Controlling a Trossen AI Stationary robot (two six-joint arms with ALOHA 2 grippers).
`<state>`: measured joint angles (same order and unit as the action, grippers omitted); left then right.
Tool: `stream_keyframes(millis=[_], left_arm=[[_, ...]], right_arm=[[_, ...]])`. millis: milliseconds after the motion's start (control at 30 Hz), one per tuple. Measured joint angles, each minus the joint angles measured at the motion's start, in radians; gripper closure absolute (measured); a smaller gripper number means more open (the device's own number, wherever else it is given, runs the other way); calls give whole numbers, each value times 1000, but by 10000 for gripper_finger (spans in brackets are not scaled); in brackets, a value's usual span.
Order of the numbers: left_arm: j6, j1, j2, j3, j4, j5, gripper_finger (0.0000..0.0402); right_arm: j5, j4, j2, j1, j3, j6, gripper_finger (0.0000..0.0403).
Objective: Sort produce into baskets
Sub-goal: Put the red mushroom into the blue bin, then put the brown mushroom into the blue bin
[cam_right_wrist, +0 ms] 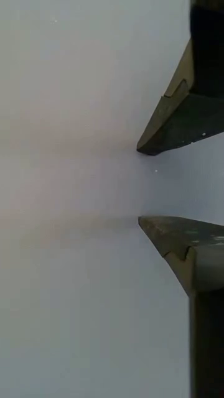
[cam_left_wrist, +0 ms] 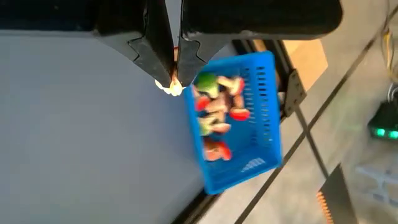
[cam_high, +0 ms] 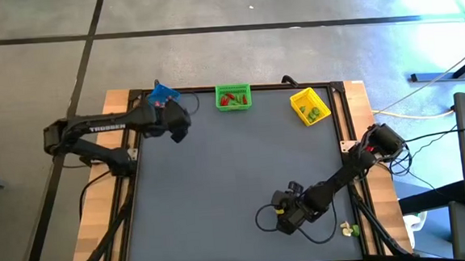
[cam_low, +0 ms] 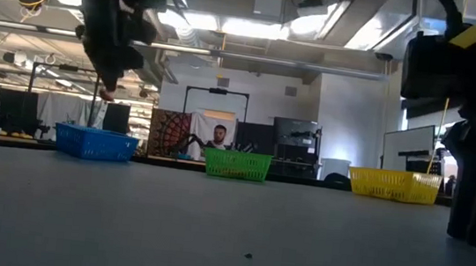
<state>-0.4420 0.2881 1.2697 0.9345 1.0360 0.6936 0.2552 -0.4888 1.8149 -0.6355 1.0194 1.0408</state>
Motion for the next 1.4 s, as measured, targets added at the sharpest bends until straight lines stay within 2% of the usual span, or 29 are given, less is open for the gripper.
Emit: stream_keyframes(millis=[233, 433, 600, 800, 933, 1033, 1267, 1400], left_arm=[[143, 205, 2, -36, -115, -1, 381], [243, 337, 3, -114, -277, -3, 369], [266, 394, 3, -197, -381, -11, 367], [318, 429, 3, -297, -509, -87, 367], [319, 457, 3, -346, -568, -99, 363], [319, 481, 3, -365, -576, -106, 338], [319, 491, 2, -366, -577, -129, 240], [319, 490, 0, -332, -524, -132, 212]], right_arm=[[18, 14, 1, 0, -2, -24, 220], [41, 17, 2, 0, -2, -24, 220], [55, 16, 3, 1, -3, -25, 220], [76, 16, 4, 1, -3, -25, 220], [77, 18, 4, 1, -3, -25, 220], [77, 19, 4, 1, -3, -25, 220], [78, 20, 4, 1, -3, -25, 220], [75, 24, 4, 1, -3, -15, 220]])
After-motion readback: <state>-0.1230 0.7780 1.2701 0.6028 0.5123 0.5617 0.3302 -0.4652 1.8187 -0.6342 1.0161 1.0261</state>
